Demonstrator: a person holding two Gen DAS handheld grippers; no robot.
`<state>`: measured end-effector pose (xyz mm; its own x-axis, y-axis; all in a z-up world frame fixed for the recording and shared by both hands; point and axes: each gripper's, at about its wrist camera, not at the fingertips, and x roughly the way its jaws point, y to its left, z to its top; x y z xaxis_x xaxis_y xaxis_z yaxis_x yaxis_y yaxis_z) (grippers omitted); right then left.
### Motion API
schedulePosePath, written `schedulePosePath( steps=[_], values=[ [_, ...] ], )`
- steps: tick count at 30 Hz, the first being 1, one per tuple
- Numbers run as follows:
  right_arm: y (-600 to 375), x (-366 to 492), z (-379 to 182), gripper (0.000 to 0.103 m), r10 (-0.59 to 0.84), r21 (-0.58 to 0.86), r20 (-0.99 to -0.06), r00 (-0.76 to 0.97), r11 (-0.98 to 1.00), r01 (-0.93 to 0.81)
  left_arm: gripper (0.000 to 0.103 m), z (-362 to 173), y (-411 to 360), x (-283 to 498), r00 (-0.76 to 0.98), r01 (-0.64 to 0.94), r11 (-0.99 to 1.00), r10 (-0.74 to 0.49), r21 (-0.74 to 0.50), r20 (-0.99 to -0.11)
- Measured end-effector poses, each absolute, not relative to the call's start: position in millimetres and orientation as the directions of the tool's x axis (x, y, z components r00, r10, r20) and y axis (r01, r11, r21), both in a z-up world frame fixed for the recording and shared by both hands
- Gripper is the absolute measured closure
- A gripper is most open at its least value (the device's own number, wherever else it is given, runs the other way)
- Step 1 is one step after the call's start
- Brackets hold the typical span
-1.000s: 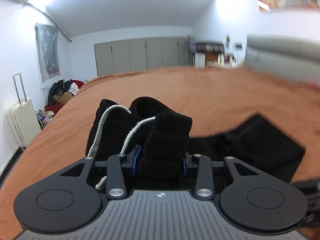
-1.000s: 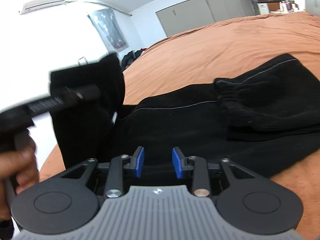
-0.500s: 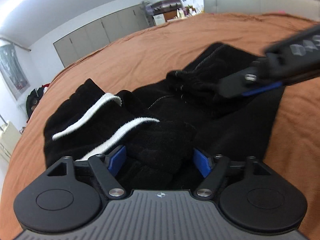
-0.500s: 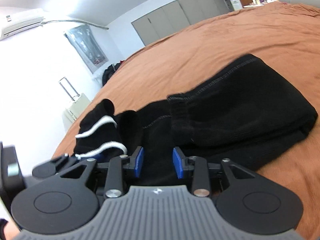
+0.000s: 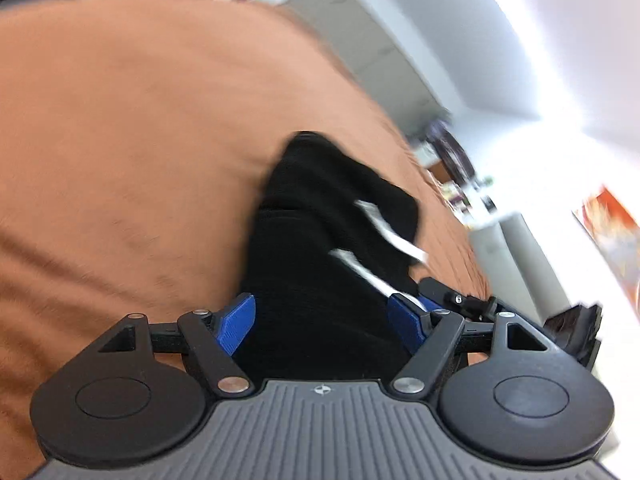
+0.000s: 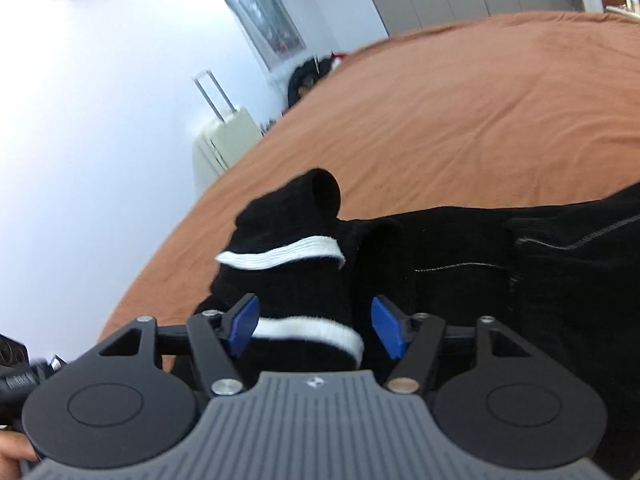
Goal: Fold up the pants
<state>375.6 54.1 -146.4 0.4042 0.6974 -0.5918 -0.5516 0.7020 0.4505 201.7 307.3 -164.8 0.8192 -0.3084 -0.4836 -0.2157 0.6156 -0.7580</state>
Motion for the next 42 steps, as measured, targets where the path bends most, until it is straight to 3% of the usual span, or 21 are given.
schedulePosePath(
  steps=[3,4,6,7,8,10,12,15,17,20,23,25,28,31,36,42],
  values=[
    [66,394,-168,0.045,0.693,0.507,-0.632,0.348,0.709,-0.49,0.016,-170,313,209,0.799,-0.257,0.611,-0.302,-0.749,-0.52],
    [67,395,-172,0.065,0.707,0.535,-0.635,0.312,0.694,-0.483,0.016,-171,313,210,0.799,-0.253,0.604,-0.31,-0.755,-0.516],
    [69,389,-174,0.068,0.718,0.543,-0.628,0.301,0.681,-0.491,0.016,-171,310,213,0.798,-0.25,0.594,-0.321,-0.764,-0.511],
    [66,386,-170,0.078,0.728,0.548,-0.616,0.301,0.671,-0.5,0.016,-170,308,215,0.797,-0.249,0.6,-0.318,-0.76,-0.513],
    [59,385,-165,0.089,0.755,0.584,-0.584,0.297,0.645,-0.492,0.016,-168,304,214,0.8,-0.246,0.611,-0.311,-0.752,-0.514],
    [36,387,-154,0.092,0.829,0.7,-0.48,0.287,0.559,-0.444,0.017,-162,299,209,0.817,-0.211,0.626,-0.308,-0.751,-0.487],
    [13,381,-142,0.093,0.854,0.74,-0.414,0.314,0.517,-0.43,0.017,-155,294,205,0.834,-0.168,0.633,-0.317,-0.755,-0.451],
    [-11,375,-138,0.093,0.837,0.729,-0.415,0.358,0.541,-0.42,0.017,-153,286,210,0.819,-0.153,0.647,-0.34,-0.747,-0.462],
    [-19,376,-152,0.092,0.79,0.699,-0.481,0.38,0.608,-0.378,0.017,-160,278,218,0.787,-0.166,0.658,-0.361,-0.735,-0.501],
    [-10,376,-185,0.089,0.691,0.604,-0.62,0.372,0.723,-0.336,0.025,-174,270,227,0.734,-0.211,0.682,-0.362,-0.7,-0.575],
    [-9,370,-190,0.086,0.669,0.579,-0.635,0.386,0.743,-0.336,0.031,-179,276,223,0.735,-0.226,0.647,-0.378,-0.729,-0.563],
    [-9,370,-172,0.067,0.635,0.532,-0.645,0.424,0.772,-0.348,0.032,-177,276,221,0.733,-0.216,0.654,-0.382,-0.725,-0.563],
    [2,365,-127,0.06,0.56,0.336,-0.623,0.546,0.822,-0.46,0.032,-177,276,220,0.733,-0.212,0.66,-0.38,-0.72,-0.564],
    [27,370,-92,0.058,0.619,0.236,-0.588,0.521,0.747,-0.621,0.032,-177,275,223,0.736,-0.214,0.649,-0.385,-0.73,-0.557],
    [102,396,-72,0.058,0.668,0.031,-0.653,0.358,0.495,-0.868,0.032,-181,276,218,0.739,-0.202,0.639,-0.398,-0.742,-0.544],
    [184,426,-86,0.056,0.601,-0.046,-0.754,0.266,0.356,-0.934,0.033,-178,277,218,0.734,-0.192,0.646,-0.406,-0.739,-0.545]
  ],
)
